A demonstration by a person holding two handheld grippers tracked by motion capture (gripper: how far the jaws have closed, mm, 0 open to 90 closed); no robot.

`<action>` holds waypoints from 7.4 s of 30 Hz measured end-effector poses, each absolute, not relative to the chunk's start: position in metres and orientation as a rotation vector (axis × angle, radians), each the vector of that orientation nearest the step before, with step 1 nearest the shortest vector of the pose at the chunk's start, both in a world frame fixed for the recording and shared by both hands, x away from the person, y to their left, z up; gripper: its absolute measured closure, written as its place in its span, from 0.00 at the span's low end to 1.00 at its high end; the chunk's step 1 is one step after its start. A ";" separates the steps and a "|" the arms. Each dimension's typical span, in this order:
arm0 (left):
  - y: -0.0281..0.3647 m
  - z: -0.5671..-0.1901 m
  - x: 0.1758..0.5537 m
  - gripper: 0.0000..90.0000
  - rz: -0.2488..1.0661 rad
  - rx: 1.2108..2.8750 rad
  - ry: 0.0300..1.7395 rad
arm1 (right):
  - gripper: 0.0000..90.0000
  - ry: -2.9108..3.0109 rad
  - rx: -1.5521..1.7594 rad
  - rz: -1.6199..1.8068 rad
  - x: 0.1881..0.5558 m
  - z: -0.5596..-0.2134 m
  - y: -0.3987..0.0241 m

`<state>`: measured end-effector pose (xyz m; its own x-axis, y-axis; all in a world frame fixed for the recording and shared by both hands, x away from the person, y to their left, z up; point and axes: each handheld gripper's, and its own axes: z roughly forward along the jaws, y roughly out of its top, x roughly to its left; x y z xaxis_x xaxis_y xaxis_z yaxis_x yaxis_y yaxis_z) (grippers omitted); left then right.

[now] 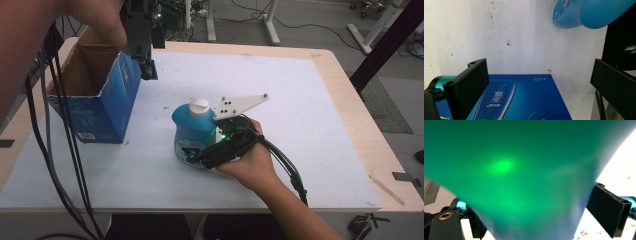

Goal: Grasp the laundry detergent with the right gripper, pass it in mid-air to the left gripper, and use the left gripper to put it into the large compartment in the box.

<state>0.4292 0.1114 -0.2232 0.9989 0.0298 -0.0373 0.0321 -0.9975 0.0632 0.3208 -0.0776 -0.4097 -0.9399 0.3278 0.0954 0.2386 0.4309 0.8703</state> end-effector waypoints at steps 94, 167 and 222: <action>0.068 -0.215 0.378 0.02 -0.141 3.068 -0.057 | 0.52 2.669 0.210 1.561 0.347 -0.353 -0.090; 0.042 -0.227 0.379 0.22 -0.098 3.082 -0.035 | 0.52 2.707 0.147 1.635 0.362 -0.336 -0.070; 0.041 -0.227 0.377 0.42 -0.130 3.090 -0.042 | 0.42 2.700 0.117 1.620 0.360 -0.337 -0.071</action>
